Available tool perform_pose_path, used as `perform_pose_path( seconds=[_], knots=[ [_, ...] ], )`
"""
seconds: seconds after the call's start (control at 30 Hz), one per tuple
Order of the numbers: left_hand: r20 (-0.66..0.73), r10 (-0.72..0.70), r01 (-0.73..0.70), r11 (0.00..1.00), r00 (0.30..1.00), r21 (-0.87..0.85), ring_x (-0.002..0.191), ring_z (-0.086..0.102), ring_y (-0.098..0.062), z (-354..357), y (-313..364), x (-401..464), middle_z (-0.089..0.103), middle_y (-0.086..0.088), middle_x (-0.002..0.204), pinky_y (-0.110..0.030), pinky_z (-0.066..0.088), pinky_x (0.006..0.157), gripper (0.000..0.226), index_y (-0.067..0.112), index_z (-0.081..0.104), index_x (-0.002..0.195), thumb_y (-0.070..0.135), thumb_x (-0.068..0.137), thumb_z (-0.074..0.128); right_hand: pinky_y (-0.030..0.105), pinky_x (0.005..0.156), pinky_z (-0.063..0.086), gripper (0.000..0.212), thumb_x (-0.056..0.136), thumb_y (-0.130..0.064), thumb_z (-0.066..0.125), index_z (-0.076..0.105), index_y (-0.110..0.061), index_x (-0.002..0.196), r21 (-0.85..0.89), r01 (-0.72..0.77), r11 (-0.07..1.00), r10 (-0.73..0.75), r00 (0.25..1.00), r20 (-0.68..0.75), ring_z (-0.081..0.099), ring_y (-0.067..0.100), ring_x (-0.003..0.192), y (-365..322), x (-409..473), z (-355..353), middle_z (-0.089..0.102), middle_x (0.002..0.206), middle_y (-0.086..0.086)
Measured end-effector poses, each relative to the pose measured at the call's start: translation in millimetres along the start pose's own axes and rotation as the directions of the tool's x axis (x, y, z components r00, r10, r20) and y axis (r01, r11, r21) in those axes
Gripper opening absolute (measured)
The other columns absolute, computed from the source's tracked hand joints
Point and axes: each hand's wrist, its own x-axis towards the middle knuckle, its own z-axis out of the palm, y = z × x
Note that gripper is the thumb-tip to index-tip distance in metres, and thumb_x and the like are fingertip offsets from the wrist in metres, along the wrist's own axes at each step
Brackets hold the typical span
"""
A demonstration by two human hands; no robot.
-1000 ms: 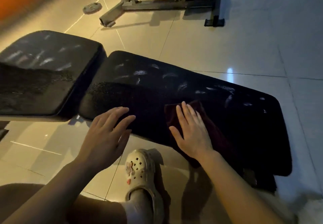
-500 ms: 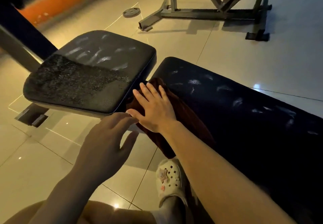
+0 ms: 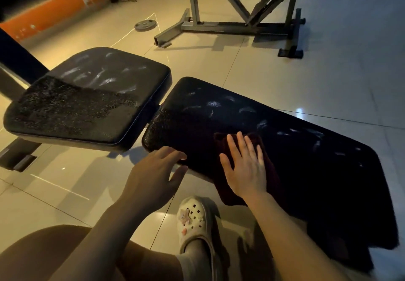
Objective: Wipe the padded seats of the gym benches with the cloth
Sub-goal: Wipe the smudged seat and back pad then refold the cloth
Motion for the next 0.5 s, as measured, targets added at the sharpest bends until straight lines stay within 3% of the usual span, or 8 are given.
perform_pose_path(
  seconds=[0.13,0.2,0.33,0.43,0.5],
  knots=[
    [0.041,0.013,-0.012,1.0,0.999,-0.018,0.114,0.053,-0.009,17,22,-15,0.049,0.008,0.138,-0.016,0.043,0.08,0.039,0.028,0.051,0.136,0.038,0.099,0.046,0.037,0.119,-0.008,0.061,0.094,-0.062,-0.007,-0.005,-0.034,0.148,0.014,-0.211,0.977,0.211,0.977,-0.007,-0.005,0.013,0.149,59,-29,-4,-0.001,0.162,-0.004],
    [0.064,-0.003,0.005,1.0,0.998,-0.025,0.118,0.051,-0.011,25,26,-22,0.047,0.009,0.141,-0.018,0.042,0.084,0.04,0.029,0.05,0.138,0.037,0.099,0.046,0.039,0.122,-0.004,0.058,0.095,-0.058,-0.002,-0.006,-0.033,0.148,-0.006,-0.369,0.929,0.369,0.929,0.0,-0.003,0.015,0.15,93,-46,-7,0.0,0.164,-0.003],
    [0.018,-0.049,0.049,0.998,0.999,-0.031,0.109,0.059,-0.021,34,20,-28,0.056,-0.003,0.135,-0.02,0.041,0.073,0.037,0.019,0.059,0.129,0.029,0.094,0.06,0.044,0.123,0.0,0.06,0.101,-0.051,0.011,0.0,-0.026,0.155,0.023,-0.613,0.79,0.613,0.79,0.017,-0.002,0.021,0.151,122,-71,-12,0.001,0.164,0.004],
    [-0.008,-0.049,0.048,0.998,0.999,-0.027,0.104,0.063,-0.03,40,13,-27,0.059,-0.012,0.129,-0.029,0.049,0.071,0.043,0.012,0.061,0.127,0.021,0.087,0.07,0.045,0.122,0.0,0.06,0.103,-0.048,0.011,-0.002,-0.022,0.155,0.015,-0.629,0.778,0.628,0.778,0.03,-0.005,0.023,0.151,98,-67,-14,-0.003,0.164,0.007],
    [-0.053,-0.008,0.008,1.0,0.999,-0.009,0.106,0.063,-0.032,42,11,-23,0.057,-0.013,0.131,-0.037,0.054,0.076,0.048,0.013,0.058,0.13,0.022,0.085,0.072,0.043,0.122,-0.003,0.059,0.1,-0.05,0.002,-0.009,-0.024,0.152,-0.014,-0.488,0.873,0.488,0.872,0.019,-0.009,0.021,0.15,68,-59,-13,-0.009,0.163,0.004]
  ],
)
